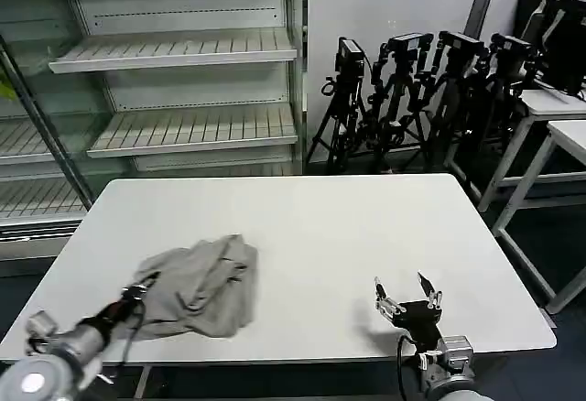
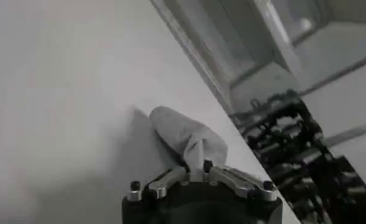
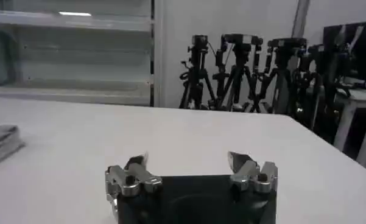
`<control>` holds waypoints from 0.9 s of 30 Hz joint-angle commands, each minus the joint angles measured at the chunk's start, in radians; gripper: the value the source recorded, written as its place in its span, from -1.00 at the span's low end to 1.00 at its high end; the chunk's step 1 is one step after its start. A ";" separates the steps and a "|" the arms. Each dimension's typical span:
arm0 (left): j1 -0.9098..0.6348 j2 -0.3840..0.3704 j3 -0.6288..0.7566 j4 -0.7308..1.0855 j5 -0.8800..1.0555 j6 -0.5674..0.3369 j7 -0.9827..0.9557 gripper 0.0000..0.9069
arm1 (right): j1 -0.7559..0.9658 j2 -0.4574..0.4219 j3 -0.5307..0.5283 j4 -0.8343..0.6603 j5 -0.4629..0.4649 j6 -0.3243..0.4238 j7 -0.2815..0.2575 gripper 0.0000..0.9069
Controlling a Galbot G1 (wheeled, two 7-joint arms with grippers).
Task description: Fold and organize the clothes.
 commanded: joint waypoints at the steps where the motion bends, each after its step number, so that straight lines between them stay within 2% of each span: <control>1: 0.022 0.205 -0.332 0.077 -0.076 0.001 -0.005 -0.96 | 0.013 0.013 -0.012 -0.005 -0.001 0.005 -0.002 1.00; 4: 0.021 0.237 -0.342 0.028 -0.044 0.001 0.001 -0.93 | 0.010 0.016 -0.015 -0.007 -0.003 0.010 -0.003 1.00; 6: 0.021 0.252 -0.296 -0.041 -0.008 0.001 0.012 -0.96 | 0.009 0.019 -0.018 -0.006 -0.008 0.012 -0.002 1.00; 12: -0.035 0.251 0.070 -0.214 0.258 -0.001 0.005 -0.96 | 0.002 0.024 -0.031 0.013 -0.025 0.012 -0.003 1.00; 13: -0.063 0.232 0.174 -0.226 0.355 -0.001 -0.006 -0.96 | 0.002 0.024 -0.036 0.014 -0.030 0.012 -0.003 1.00; 16: -0.165 0.174 0.412 -0.219 0.479 -0.002 -0.043 -0.96 | 0.000 0.024 -0.045 0.017 -0.042 0.016 -0.006 1.00; 21: -0.307 0.016 0.698 -0.132 0.698 -0.002 -0.086 -0.96 | -0.011 0.023 -0.050 0.019 -0.058 0.029 -0.011 1.00; 27: -0.436 -0.085 0.836 -0.093 0.724 -0.001 -0.158 -0.96 | -0.026 0.026 -0.048 0.008 -0.067 0.042 -0.014 1.00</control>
